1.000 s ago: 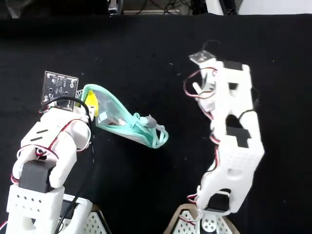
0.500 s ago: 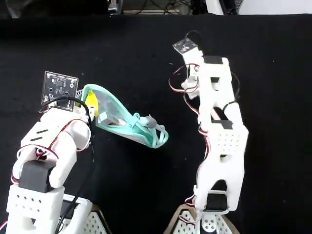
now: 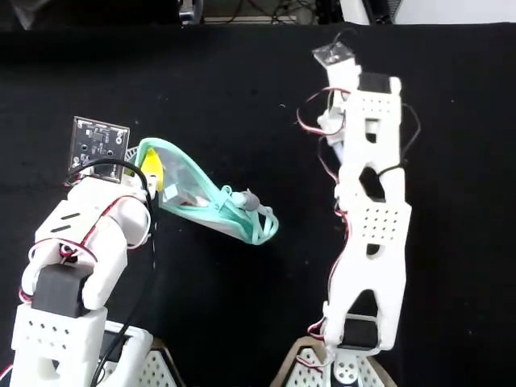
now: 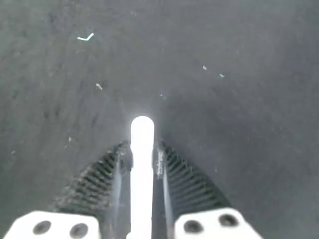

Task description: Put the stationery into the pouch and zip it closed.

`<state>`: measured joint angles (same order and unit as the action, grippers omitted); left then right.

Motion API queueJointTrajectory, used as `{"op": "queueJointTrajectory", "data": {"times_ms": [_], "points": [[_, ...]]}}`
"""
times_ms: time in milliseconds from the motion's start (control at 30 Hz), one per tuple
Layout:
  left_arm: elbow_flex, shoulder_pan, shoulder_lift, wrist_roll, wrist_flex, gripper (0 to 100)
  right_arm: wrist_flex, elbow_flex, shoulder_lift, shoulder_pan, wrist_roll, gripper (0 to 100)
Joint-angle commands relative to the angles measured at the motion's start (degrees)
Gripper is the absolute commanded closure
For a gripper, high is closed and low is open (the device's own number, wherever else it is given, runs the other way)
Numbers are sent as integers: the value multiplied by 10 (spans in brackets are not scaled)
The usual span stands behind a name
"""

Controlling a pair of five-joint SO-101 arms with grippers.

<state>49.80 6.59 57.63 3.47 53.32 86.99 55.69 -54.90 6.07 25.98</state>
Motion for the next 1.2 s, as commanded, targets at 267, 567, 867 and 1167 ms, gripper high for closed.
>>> {"op": "queueJointTrajectory", "data": {"times_ms": [267,567,867,1167], "points": [[96,-8,-19,11,1,967,144,277,12,28,-41,986],[95,-7,-21,11,1,967,144,288,66,54,-52,986],[93,-7,-22,11,1,967,144,127,240,23,-71,986],[95,-7,-22,11,1,967,137,-151,587,-115,-103,986]]}}
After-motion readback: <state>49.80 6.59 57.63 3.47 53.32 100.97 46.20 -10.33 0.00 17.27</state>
